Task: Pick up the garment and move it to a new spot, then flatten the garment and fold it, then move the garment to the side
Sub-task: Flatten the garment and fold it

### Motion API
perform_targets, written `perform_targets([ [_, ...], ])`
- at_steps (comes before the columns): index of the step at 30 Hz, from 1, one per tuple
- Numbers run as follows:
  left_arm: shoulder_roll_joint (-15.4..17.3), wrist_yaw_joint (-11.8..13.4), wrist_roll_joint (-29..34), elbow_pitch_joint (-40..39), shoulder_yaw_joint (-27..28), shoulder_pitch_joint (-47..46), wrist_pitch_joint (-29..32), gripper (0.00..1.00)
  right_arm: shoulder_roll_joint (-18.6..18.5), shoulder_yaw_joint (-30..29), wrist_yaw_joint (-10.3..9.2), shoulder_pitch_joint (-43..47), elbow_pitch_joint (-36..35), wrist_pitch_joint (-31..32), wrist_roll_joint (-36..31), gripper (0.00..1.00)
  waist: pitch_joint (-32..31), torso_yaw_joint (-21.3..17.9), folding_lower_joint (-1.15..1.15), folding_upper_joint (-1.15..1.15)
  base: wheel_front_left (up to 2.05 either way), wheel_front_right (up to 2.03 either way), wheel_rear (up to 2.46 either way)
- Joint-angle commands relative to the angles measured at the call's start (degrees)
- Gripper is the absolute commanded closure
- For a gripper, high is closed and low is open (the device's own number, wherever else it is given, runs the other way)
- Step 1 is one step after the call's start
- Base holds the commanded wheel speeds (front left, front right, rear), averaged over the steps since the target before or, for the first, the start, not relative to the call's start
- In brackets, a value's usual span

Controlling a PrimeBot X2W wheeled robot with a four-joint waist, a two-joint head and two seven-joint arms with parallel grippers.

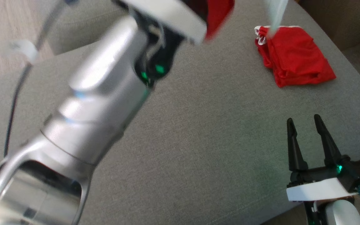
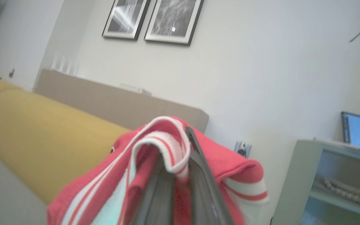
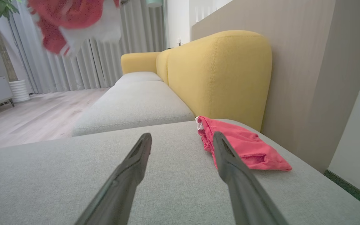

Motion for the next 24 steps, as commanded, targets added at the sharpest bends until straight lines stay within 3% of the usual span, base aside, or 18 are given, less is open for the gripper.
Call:
perform_targets([
  [1, 0.8, -0.4, -2.0, -2.0, 2.8, -2.0, 1.0, 1.0, -0.3, 1.1, -0.04, -0.9, -2.2, -0.3, 0.5, 0.0, -0.8, 0.1, 0.01, 0.0, 0.0, 0.0, 0.0],
  [6, 4.0, 0.4, -4.4, -2.8, 1.9, 5.4, 3.9, 1.0, -0.3, -0.1, -0.04, 0.0, -3.2, -0.3, 1.0, 0.0, -1.8, 1.8, 0.01, 0.0, 0.0, 0.0, 0.0],
  [11, 9.3, 2.6, -1.7, 0.1, -4.5, 25.0, 1.4, 1.0, -0.3, -0.8, -0.04, 0.2, -4.6, -0.3, 1.0, 0.0, -0.5, 4.9, 0.01, 0.0, 0.0, 0.0, 0.0],
  [15, 9.3, 2.6, 0.9, 8.0, -9.3, 34.9, -2.0, 1.0, -0.3, -0.4, -0.04, -0.5, -5.1, -0.3, 0.3, 0.0, 1.4, 7.2, 0.01, 0.0, 0.0, 0.0, 0.0],
  [21, 6.2, 2.8, 3.6, 15.0, -11.6, 37.6, -6.9, 1.0, -0.3, -1.4, -0.04, -0.7, -5.1, -0.3, -1.0, 0.0, 2.0, 10.8, 0.01, 0.0, 0.0, 0.0, 0.0],
  [22, 6.0, 3.2, 4.4, 15.4, -11.7, 37.4, -7.5, 0.78, -0.4, -1.4, -0.04, -0.6, -5.0, -0.3, -1.1, 0.0, 1.9, 11.3, 0.01, 0.0, 0.0, 0.0, 0.0],
  [23, 5.8, 3.7, 5.5, 15.6, -12.0, 37.1, -8.1, 0.24, -0.4, -1.3, -0.04, -0.6, -4.9, -0.3, -1.2, 0.0, 1.9, 11.7, 0.01, 0.0, 0.0, 0.0, 0.0],
  [24, 5.7, 4.2, 6.6, 15.8, -12.3, 36.8, -8.5, 0.0, -0.4, -1.1, -0.04, -0.5, -4.7, -0.3, -1.2, 0.0, 1.8, 12.0, 0.01, 0.0, 0.0, 0.0, 0.0],
])
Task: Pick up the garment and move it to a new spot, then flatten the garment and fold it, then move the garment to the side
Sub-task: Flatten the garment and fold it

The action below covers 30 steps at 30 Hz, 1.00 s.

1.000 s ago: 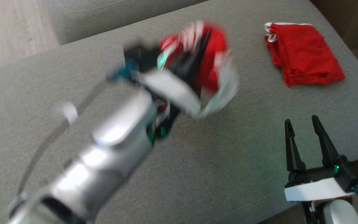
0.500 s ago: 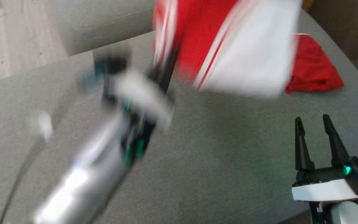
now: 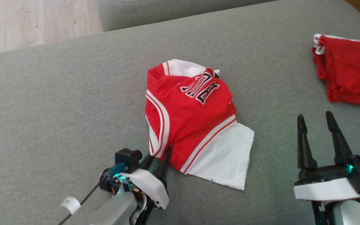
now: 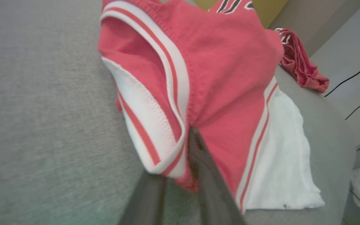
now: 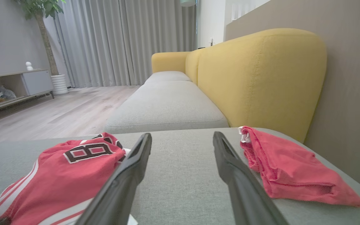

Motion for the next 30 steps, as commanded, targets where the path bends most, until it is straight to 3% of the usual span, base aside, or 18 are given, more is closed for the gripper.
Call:
perform_targets([
  [1, 0.6, 1.3, 1.9, -0.4, 0.9, -2.2, -1.1, 0.0, -0.5, 1.5, -0.04, -1.3, -1.5, -0.3, -0.7, 0.0, -0.1, 1.0, 0.0, 0.0, 0.0, 0.0, 0.0],
  [7, 0.5, 6.1, 6.1, -1.6, 1.1, -2.3, -1.9, 0.0, -0.5, 2.0, -0.04, -0.8, -1.1, -0.3, -0.7, 0.0, -0.8, 1.8, 0.0, 0.0, 0.0, 0.0, 0.0],
  [12, 0.1, 8.0, 5.6, -1.9, 1.0, -1.5, -0.2, 0.0, -0.6, 2.0, -0.04, -0.1, -1.0, -0.3, -0.9, 0.0, -1.3, 2.2, 0.0, 0.0, 0.0, 0.0, 0.0],
  [13, 0.1, 8.2, 5.4, -2.0, 1.0, -1.4, 0.4, 0.07, -0.7, 2.0, -0.04, -0.1, -1.0, -0.3, -0.9, 0.0, -1.3, 2.2, 0.0, 0.0, 0.0, 0.0, 0.0],
  [15, 0.0, 8.5, 4.7, -2.6, 1.3, -1.1, 1.4, 0.54, -0.9, 1.9, -0.04, -0.2, -1.0, -0.3, -0.9, 0.0, -1.3, 2.4, 0.0, 0.0, 0.0, 0.0, 0.0],
  [17, 0.3, 8.7, 4.6, -3.6, 1.1, -1.0, 2.0, 0.67, -0.9, 1.9, -0.04, -0.2, -1.0, -0.3, -0.9, 0.0, -1.4, 2.5, 0.0, 0.0, 0.0, 0.0, 0.0],
  [19, 0.8, 9.2, 4.6, -4.8, 1.1, -0.9, 2.6, 0.98, -0.9, 2.0, -0.04, -0.1, -1.0, -0.3, -1.1, 0.0, -1.5, 2.5, 0.0, 0.0, 0.0, 0.0, 0.0],
  [25, 3.1, 11.1, 5.5, -9.5, 1.1, -1.0, 2.9, 1.0, -0.9, 2.2, -0.04, 0.1, -0.8, -0.3, -1.1, 0.0, -1.7, 2.5, 0.0, 0.0, 0.0, 0.0, 0.0],
  [30, 4.1, 10.0, 7.0, -15.3, 0.4, -4.3, 3.7, 1.0, -0.8, 1.9, -0.04, 0.2, -0.5, -0.3, -1.3, 0.0, -2.2, 2.7, 0.0, 0.0, 0.0, 0.0, 0.0],
])
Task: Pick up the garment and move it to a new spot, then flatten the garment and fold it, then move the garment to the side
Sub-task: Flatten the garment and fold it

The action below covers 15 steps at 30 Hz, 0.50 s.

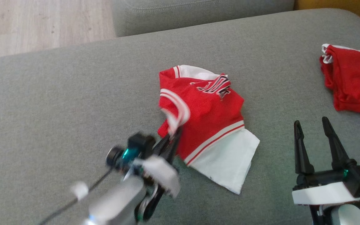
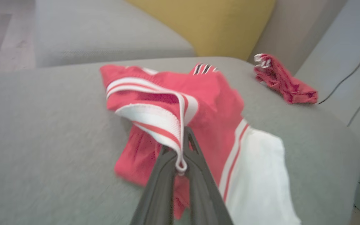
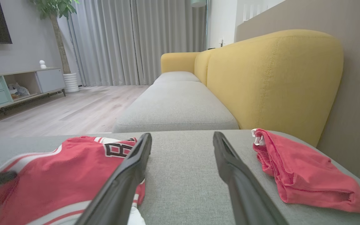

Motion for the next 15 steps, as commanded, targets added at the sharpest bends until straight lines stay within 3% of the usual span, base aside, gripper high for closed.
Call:
perform_targets([
  [1, 0.6, -0.6, 0.6, -2.8, 1.5, -5.2, 0.5, 1.0, -0.8, 1.2, -0.04, -0.7, -1.6, -0.3, -0.5, 0.0, 0.0, 0.0, 0.0, 0.0, 0.0, 0.0, 0.0],
  [5, 0.4, -4.1, 0.6, -8.3, 2.2, -16.4, 7.1, 1.0, -0.7, 2.4, -0.04, -2.4, -1.6, -0.3, -0.4, 0.0, 1.1, -1.4, 0.0, 0.0, 0.0, 0.0, 0.0],
  [9, -2.5, -8.4, -1.6, -9.7, 5.4, -31.8, 14.1, 1.0, -0.7, 3.3, -0.04, -4.9, -1.5, -0.3, -0.1, 0.0, 2.1, -4.7, 0.0, 0.0, 0.0, 0.0, 0.0],
  [15, -5.5, -10.3, -2.1, -4.5, 11.9, -47.5, 11.5, 1.0, -0.5, 3.3, -0.04, -5.2, -1.1, -0.3, 0.3, 0.0, 1.5, -7.1, 0.0, 0.0, 0.0, 0.0, 0.0],
])
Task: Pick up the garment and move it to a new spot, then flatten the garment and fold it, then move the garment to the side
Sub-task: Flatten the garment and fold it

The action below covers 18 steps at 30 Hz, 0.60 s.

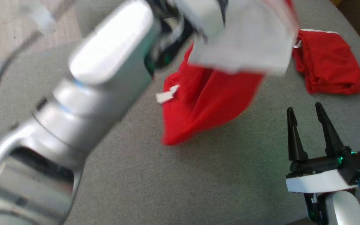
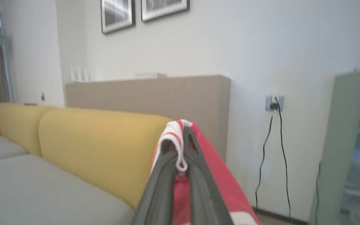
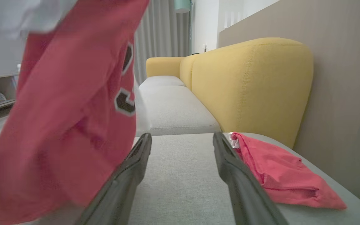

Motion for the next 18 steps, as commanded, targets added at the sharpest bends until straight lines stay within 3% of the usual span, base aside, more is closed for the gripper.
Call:
perform_targets([
  [1, 0.8, 0.1, -0.7, 0.0, 5.3, -6.7, -2.7, 1.0, -0.5, 1.0, -0.04, -1.1, -1.6, -0.3, 0.4, 0.0, -0.6, -0.3, -0.01, 0.0, 0.0, 0.0, 0.0],
  [4, 0.8, 0.5, -2.2, 2.4, 9.5, -9.8, -6.1, 1.0, -0.4, 0.1, -0.04, -0.1, -1.7, -0.3, 0.3, 0.0, -1.7, 0.7, -0.01, 0.0, 0.0, 0.0, 0.0],
  [8, 3.4, 0.6, -5.5, 3.9, 11.0, -5.1, -4.1, 1.0, -0.4, -1.1, -0.04, 1.2, -2.3, -0.3, 0.1, 0.0, -2.5, 3.5, -0.01, 0.0, 0.0, 0.0, 0.0],
  [15, 11.4, 3.1, -12.8, 1.5, 9.7, 20.7, 1.1, 1.0, -0.4, -2.1, -0.04, 1.8, -3.3, -0.3, -0.3, 0.0, -0.5, 8.1, -0.01, 0.0, 0.0, 0.0, 0.0],
  [16, 13.1, 3.9, -14.1, 1.7, 9.8, 27.2, 0.4, 1.0, -0.6, -2.0, -0.04, 1.5, -3.4, -0.3, -0.5, 0.0, 0.7, 8.7, -0.01, 0.0, 0.0, 0.0, 0.0],
  [18, 14.4, 3.9, -14.6, 2.3, 10.5, 31.5, -2.0, 1.0, -1.0, -1.8, -0.04, 0.9, -3.5, -0.3, -0.5, 0.0, 1.9, 9.1, -0.01, 0.0, 0.0, 0.0, 0.0],
])
